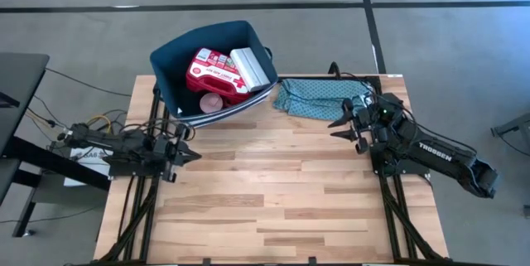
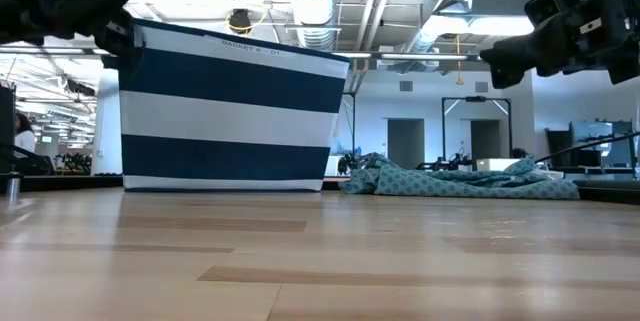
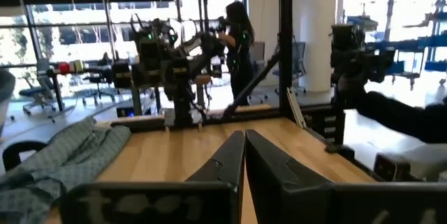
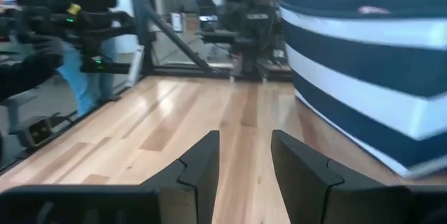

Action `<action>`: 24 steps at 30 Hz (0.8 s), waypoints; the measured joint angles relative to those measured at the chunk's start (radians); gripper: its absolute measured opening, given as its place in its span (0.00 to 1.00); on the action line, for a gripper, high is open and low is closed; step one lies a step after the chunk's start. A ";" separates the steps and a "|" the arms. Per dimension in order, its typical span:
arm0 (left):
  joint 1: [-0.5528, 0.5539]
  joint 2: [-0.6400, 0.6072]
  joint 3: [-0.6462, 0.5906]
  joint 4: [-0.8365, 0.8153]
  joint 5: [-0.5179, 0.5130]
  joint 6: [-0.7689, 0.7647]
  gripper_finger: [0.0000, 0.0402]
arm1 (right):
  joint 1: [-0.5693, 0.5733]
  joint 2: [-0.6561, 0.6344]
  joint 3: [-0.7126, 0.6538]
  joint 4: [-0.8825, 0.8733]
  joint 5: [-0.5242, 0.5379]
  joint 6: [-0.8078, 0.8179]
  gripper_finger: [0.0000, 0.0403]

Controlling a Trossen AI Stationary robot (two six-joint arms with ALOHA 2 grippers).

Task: Pick & place medical supplies in basket/bin
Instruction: Return to Home Position

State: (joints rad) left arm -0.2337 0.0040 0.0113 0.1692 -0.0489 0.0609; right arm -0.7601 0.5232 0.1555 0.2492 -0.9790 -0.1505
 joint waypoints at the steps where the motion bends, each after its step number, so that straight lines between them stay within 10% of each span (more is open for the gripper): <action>1: 0.000 0.000 0.000 -0.010 0.003 -0.001 0.01 | 0.000 0.000 0.000 -0.012 0.018 0.000 0.31; 11: 0.000 0.000 -0.001 -0.093 0.021 -0.014 0.01 | 0.000 0.024 0.000 -0.230 0.126 0.017 0.31; 18: 0.000 0.000 -0.002 -0.130 0.018 -0.015 0.01 | 0.001 0.032 0.001 -0.082 -0.170 -0.188 0.31; 24: 0.000 0.000 -0.003 -0.130 0.004 -0.035 0.01 | -0.031 0.031 0.002 -0.122 -0.173 -0.196 0.30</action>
State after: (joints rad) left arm -0.2339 0.0044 0.0082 0.0395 -0.0451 0.0257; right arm -0.7915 0.5541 0.1570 0.1276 -1.1522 -0.3467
